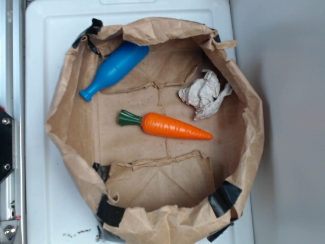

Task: Grab the blue bottle.

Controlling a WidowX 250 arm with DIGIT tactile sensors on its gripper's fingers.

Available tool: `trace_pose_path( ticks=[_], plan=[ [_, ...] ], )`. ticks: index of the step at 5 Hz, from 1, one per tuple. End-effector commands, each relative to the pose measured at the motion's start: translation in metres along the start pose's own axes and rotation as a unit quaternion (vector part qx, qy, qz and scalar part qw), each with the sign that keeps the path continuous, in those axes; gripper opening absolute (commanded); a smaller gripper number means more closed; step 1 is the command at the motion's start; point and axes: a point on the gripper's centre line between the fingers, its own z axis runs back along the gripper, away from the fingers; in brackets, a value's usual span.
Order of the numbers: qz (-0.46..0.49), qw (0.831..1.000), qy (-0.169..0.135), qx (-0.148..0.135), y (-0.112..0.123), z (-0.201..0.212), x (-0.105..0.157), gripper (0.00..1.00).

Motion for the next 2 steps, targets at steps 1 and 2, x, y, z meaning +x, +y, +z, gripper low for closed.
trace_pose_path(
  ticks=[1, 2],
  plan=[
    [0.000, 1.000, 0.000, 0.000, 0.000, 0.000, 0.000, 1.00],
    [0.012, 1.000, 0.003, 0.012, -0.002, -0.010, 0.011, 1.00]
  ],
)
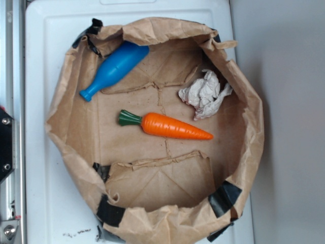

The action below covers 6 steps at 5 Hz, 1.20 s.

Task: Grab the blue bottle.

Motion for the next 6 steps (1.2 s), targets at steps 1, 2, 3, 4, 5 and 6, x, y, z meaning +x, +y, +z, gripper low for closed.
trace_pose_path(
  ticks=[1, 2, 3, 4, 5, 6],
  plan=[
    [0.013, 1.000, -0.013, 0.023, -0.003, -0.018, 0.025, 1.00],
    [0.015, 0.999, -0.011, 0.030, 0.000, -0.027, 0.036, 1.00],
    [0.019, 0.999, -0.009, 0.033, 0.008, -0.042, 0.058, 1.00],
    [0.014, 0.999, -0.013, 0.033, 0.011, -0.061, 0.077, 1.00],
    [0.000, 1.000, -0.007, 0.014, 0.014, -0.084, 0.094, 1.00],
    [-0.006, 1.000, -0.015, 0.009, 0.012, -0.107, 0.115, 1.00]
  ],
)
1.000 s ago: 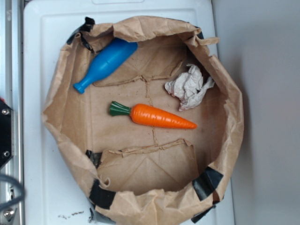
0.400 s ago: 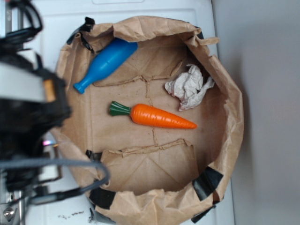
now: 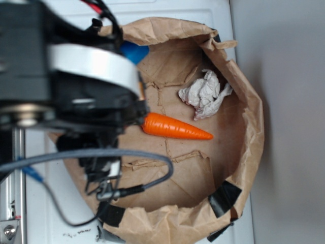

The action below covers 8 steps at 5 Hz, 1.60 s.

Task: Grab the blue bottle.

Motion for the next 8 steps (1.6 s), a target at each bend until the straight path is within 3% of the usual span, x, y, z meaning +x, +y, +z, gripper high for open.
trace_pose_path(
  ticks=[1, 4, 5, 7, 8],
  plan=[
    [-0.002, 1.000, -0.023, -0.005, 0.002, -0.015, 0.023, 1.00],
    [-0.002, 1.000, -0.023, -0.005, 0.002, -0.015, 0.023, 1.00],
    [0.030, 1.000, 0.004, 0.003, 0.010, -0.040, 0.031, 1.00],
    [0.114, 0.993, -0.021, 0.027, 0.031, -0.080, 0.057, 1.00],
    [0.190, 0.981, -0.032, 0.033, 0.042, -0.078, 0.053, 1.00]
  ],
)
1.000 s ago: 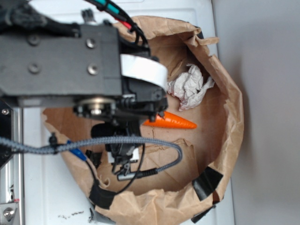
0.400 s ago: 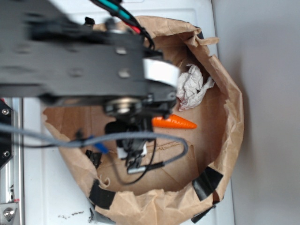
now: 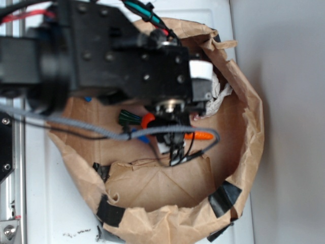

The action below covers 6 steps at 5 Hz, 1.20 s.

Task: Grab the blue bottle.

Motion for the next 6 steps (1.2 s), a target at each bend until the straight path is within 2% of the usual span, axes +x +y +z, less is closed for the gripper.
trace_pose_path(
  ticks=[1, 3, 5, 6],
  plan=[
    [0.140, 0.989, -0.034, 0.027, 0.029, 0.010, 0.000, 1.00],
    [0.138, 0.989, -0.035, 0.047, 0.040, -0.020, 0.014, 1.00],
    [0.130, 0.990, -0.038, 0.050, 0.045, -0.053, 0.021, 1.00],
    [0.141, 0.988, -0.045, 0.053, 0.039, -0.058, 0.023, 0.00]
  ],
)
